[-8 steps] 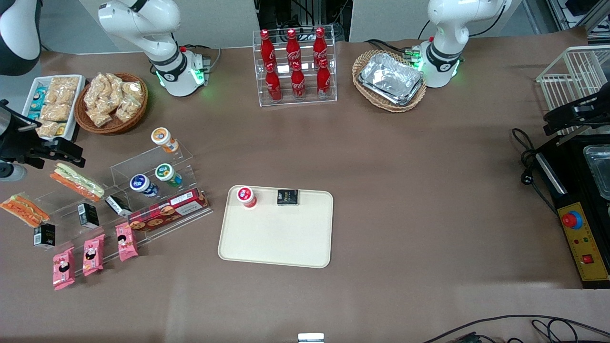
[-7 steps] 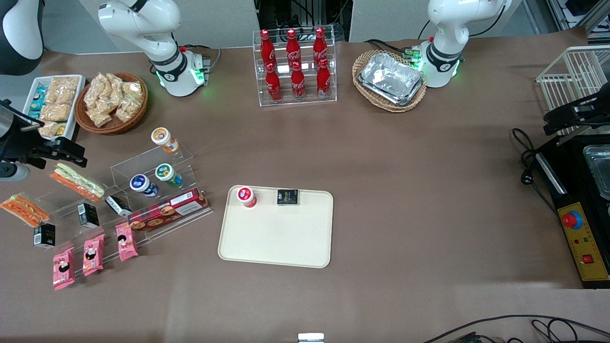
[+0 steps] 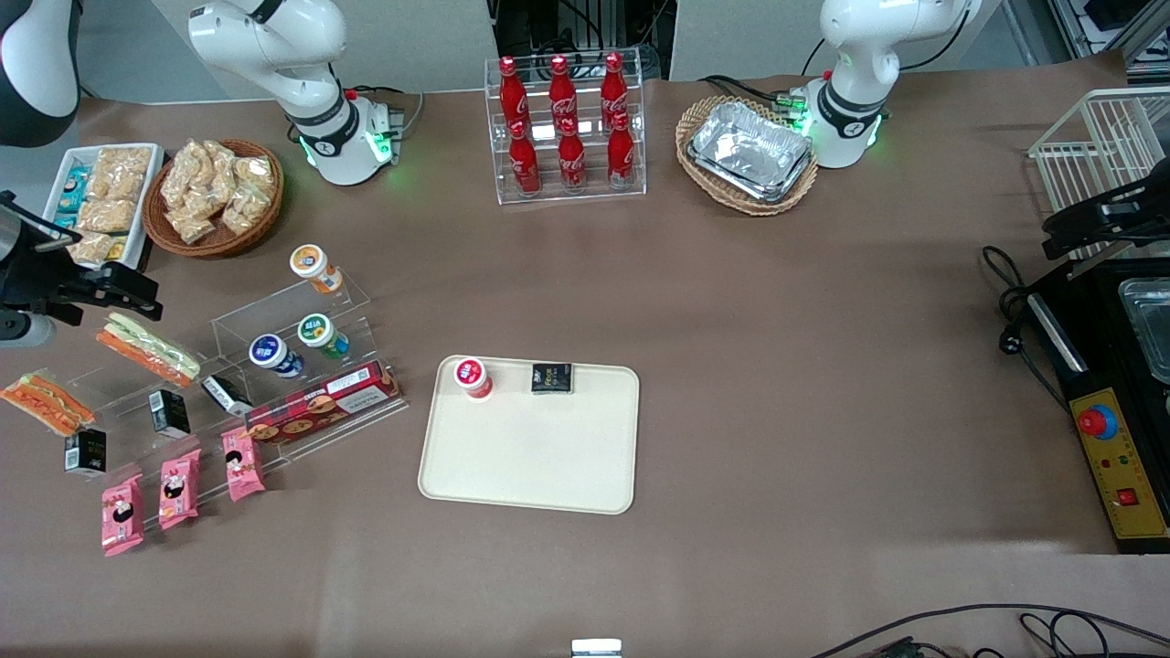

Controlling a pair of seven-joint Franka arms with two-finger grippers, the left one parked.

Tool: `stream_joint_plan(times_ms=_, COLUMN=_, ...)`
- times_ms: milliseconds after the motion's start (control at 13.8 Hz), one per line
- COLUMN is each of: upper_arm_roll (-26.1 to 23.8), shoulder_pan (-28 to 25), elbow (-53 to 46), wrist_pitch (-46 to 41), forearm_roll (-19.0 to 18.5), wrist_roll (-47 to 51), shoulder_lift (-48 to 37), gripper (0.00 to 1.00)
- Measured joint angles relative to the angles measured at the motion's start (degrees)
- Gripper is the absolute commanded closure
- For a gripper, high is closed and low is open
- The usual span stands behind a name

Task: Place sandwich on tray
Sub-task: 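Move the right gripper toward the wrapped sandwiches on the acrylic rack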

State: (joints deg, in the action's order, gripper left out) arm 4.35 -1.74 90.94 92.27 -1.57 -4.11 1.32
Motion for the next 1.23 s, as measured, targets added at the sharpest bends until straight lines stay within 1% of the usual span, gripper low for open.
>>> stream_joint_plan(times_ms=145, upper_arm_roll=2.4, shoulder_pan=0.1, elbow=0.0, wrist_pitch=0.0, forearm_roll=0.0, wrist_roll=-5.3, shoulder_lift=0.1, gripper=0.00)
stream_joint_plan(times_ms=362, upper_arm_roll=7.4, shoulder_pan=0.3, elbow=0.0, wrist_pitch=0.0, forearm_roll=0.3, wrist_roll=-14.0, shoulder_lift=0.1, gripper=0.00)
stream_joint_plan(times_ms=580, upper_arm_roll=12.5, shoulder_pan=0.5, elbow=0.0, wrist_pitch=0.2, forearm_roll=1.5, wrist_roll=-26.0, shoulder_lift=0.7, gripper=0.00)
stream_joint_plan(times_ms=725, upper_arm_roll=16.0, shoulder_pan=0.6, elbow=0.0, wrist_pitch=2.4, forearm_roll=3.2, wrist_roll=-35.6, shoulder_lift=1.6, gripper=0.00)
stream_joint_plan(times_ms=797, upper_arm_roll=17.2, shoulder_pan=0.8, elbow=0.1, wrist_pitch=3.8, forearm_roll=3.3, wrist_roll=-40.3, shoulder_lift=2.3, gripper=0.00)
stream_joint_plan(times_ms=1014, upper_arm_roll=18.8, shoulder_pan=2.5, elbow=0.2, wrist_pitch=8.8, forearm_roll=3.6, wrist_roll=-54.4, shoulder_lift=5.1, gripper=0.00)
stream_joint_plan(times_ms=1232, upper_arm_roll=18.9, shoulder_pan=5.2, elbow=0.3, wrist_pitch=11.7, forearm_roll=5.7, wrist_roll=-62.4, shoulder_lift=8.3, gripper=0.00)
